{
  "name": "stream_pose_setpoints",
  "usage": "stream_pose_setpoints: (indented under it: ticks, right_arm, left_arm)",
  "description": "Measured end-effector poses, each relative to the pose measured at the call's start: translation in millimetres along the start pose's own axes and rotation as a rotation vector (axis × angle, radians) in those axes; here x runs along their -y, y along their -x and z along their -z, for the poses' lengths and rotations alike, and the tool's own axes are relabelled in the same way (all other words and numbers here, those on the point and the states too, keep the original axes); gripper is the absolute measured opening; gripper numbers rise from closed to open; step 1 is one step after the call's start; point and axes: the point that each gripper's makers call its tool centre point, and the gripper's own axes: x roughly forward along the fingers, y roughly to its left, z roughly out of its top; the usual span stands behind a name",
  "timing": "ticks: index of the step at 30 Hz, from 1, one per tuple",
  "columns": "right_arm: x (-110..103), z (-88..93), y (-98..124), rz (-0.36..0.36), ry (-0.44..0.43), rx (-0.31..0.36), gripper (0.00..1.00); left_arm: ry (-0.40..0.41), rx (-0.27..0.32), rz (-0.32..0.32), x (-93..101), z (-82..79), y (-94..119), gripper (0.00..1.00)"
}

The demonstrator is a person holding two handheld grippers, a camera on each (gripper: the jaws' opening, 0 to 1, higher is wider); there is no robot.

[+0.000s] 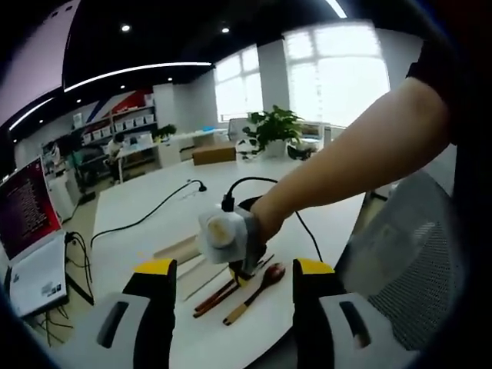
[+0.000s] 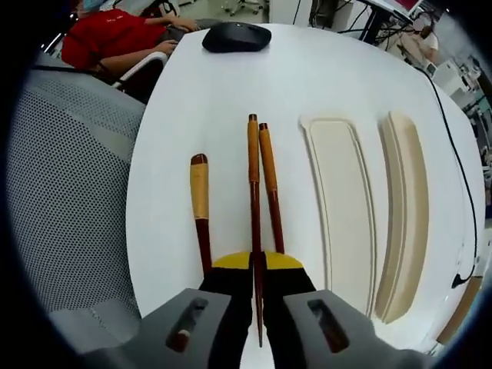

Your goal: Arrange the utensils inside the cutlery case until each visible utensil rests in its matching compartment.

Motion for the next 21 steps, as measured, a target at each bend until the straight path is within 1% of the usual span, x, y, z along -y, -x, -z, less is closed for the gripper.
stream_pose_setpoints:
  ticks: [5,7,13,18,21]
  right_arm:
    - [0.3,-0.3,0.3,-0.014,0.001,-0.010,0.00]
    - [0.2,-0.3,0.4,-0.015,0.001,-0.007,0.00]
    - [-0.9,-0.1,0.7,0.004,0.031,-0.011,0.00]
    - [-0.2,0.3,1.1,0.008,0.030,-0.007,0.00]
    - [0.1,0.1,1.3,0.011,0.030,-0.003,0.00]
  left_arm:
    - [0.010,0.002,-0.007,-2.2,0.3,0.9,0.62]
    - [0.002,0.000,-0.005,-1.4,0.0,0.7,0.62]
    - [0.000,-0.001,-0.002,-0.6,-0.6,-0.1,0.62]
    - [-0.011,-0.006,0.000,0.3,-0.4,-0.8,0.62]
    - [0.001,-0.003,-0.005,-1.3,-0.5,-0.4,0.62]
